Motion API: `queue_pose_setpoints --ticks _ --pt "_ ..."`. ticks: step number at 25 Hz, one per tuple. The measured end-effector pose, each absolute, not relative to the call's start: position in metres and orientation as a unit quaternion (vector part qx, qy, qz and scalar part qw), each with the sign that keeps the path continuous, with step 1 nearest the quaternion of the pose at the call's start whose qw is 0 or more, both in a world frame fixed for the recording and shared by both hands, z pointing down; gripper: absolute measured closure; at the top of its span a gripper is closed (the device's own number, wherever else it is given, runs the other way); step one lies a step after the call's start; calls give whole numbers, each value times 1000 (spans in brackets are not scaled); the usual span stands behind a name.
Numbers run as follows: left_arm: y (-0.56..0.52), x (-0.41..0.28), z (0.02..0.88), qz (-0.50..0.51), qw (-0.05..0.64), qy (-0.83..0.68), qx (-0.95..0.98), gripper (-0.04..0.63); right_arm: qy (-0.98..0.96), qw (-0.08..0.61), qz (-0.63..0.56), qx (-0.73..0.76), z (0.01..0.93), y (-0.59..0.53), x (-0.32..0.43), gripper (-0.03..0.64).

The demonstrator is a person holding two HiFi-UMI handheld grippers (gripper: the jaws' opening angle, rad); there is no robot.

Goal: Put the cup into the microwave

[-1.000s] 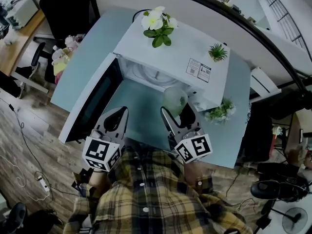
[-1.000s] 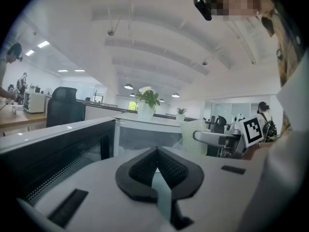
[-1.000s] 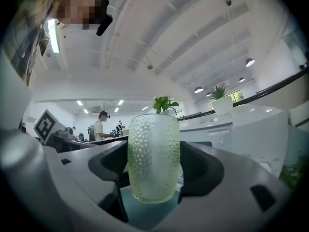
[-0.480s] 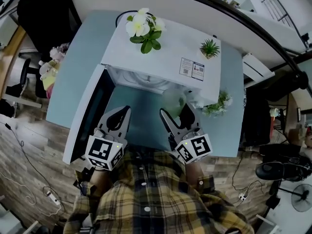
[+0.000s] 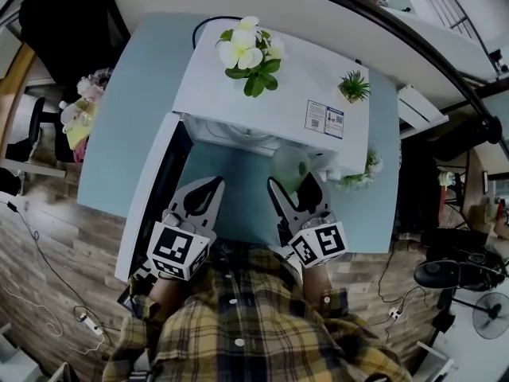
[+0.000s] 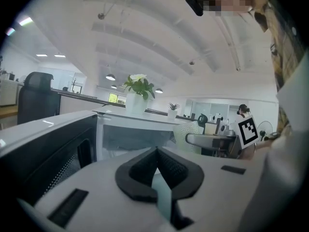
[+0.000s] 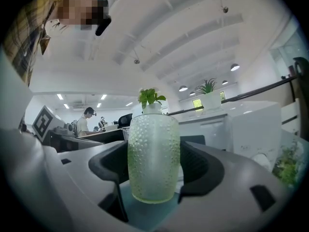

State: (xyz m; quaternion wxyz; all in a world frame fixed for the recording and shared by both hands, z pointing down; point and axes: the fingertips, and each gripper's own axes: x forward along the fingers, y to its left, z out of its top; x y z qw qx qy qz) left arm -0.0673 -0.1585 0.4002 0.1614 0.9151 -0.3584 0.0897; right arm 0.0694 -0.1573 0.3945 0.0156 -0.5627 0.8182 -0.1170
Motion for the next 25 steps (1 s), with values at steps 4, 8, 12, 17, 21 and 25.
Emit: queue_pose_setpoints --ticks 4,8,12,17,21,25 --pt "-159 -69 403 90 165 -355 916 604 818 8 -115 -564 398 -158 66 281" --pt "-158 -69 407 93 166 -351 917 604 818 4 -114 -564 403 -158 63 281" --pt "-154 -65 411 94 167 -346 918 604 819 9 -121 -561 410 -158 57 281" --pt "-147 -62 420 101 173 -345 917 604 825 7 -124 -551 423 -161 48 281" --pt "-141 -62 427 102 177 -347 915 604 828 6 -128 -545 432 -163 46 281" --pt "-138 -64 435 103 187 -351 912 604 832 6 -129 -540 441 -171 41 281"
